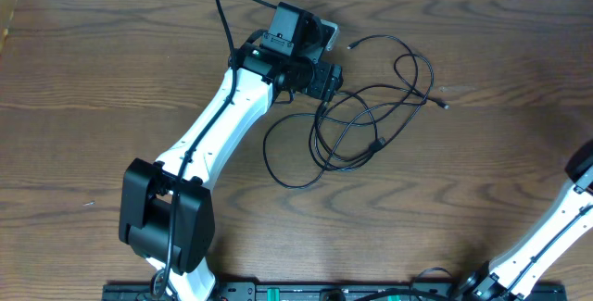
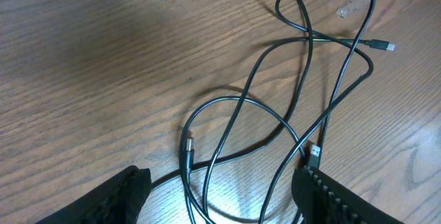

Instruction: Untangle cables

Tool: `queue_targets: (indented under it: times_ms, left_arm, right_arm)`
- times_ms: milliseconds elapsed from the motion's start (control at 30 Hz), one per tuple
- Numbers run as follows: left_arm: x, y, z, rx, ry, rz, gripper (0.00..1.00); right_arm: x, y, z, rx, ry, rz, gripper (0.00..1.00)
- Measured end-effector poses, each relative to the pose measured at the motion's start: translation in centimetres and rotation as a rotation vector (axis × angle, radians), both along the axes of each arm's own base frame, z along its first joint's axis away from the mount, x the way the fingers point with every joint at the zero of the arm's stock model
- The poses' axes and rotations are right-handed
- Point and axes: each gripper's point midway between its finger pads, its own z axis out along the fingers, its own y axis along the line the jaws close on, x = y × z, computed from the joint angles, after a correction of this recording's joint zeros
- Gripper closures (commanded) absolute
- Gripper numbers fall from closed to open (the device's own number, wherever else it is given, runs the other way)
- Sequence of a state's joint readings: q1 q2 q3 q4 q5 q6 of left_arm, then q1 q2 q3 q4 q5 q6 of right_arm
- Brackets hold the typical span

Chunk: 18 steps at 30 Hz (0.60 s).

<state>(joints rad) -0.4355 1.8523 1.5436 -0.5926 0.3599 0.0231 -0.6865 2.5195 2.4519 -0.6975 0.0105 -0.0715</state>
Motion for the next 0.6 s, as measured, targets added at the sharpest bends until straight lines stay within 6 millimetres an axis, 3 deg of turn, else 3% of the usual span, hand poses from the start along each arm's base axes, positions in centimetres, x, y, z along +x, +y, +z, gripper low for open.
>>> queue_targets:
  times_ms: [200, 333, 400, 433, 500, 533, 600]
  left_arm:
    - [0.0, 0.0, -0.2, 0.002, 0.004, 0.0, 0.28]
    - [0.0, 0.0, -0.4, 0.003, 0.008, 0.0, 0.28]
    - [0.0, 0.0, -0.4, 0.002, 0.009, 0.003, 0.28]
    - [0.0, 0.0, -0.4, 0.002, 0.009, 0.003, 0.28]
    - [0.0, 0.0, -0.4, 0.002, 0.01, 0.004, 0.28]
    - [0.1, 0.0, -0.4, 0.002, 0.009, 0.004, 0.28]
    - [0.1, 0.0, -0.4, 0.0, 0.011, 0.006, 0.28]
  right_arm:
    - [-1.7, -2.3, -4.7, -0.012, 0.099, -0.004, 0.19]
    - [-1.6, -2.5, -8.8, 0.002, 0.145, 0.004, 0.22]
    - [-1.7, -2.4, -10.5, 0.013, 0.164, 0.01, 0.28]
    - [-1.7, -2.4, -11.1, 0.017, 0.173, 0.013, 0.34]
    - [-1.7, -2.2, -12.0, 0.025, 0.181, 0.022, 0.6]
    - [-1.6, -2.1, -12.2, 0.03, 0.179, 0.026, 0.79]
    - [-1.2, -2.0, -12.3, 0.033, 0.162, 0.032, 0.97]
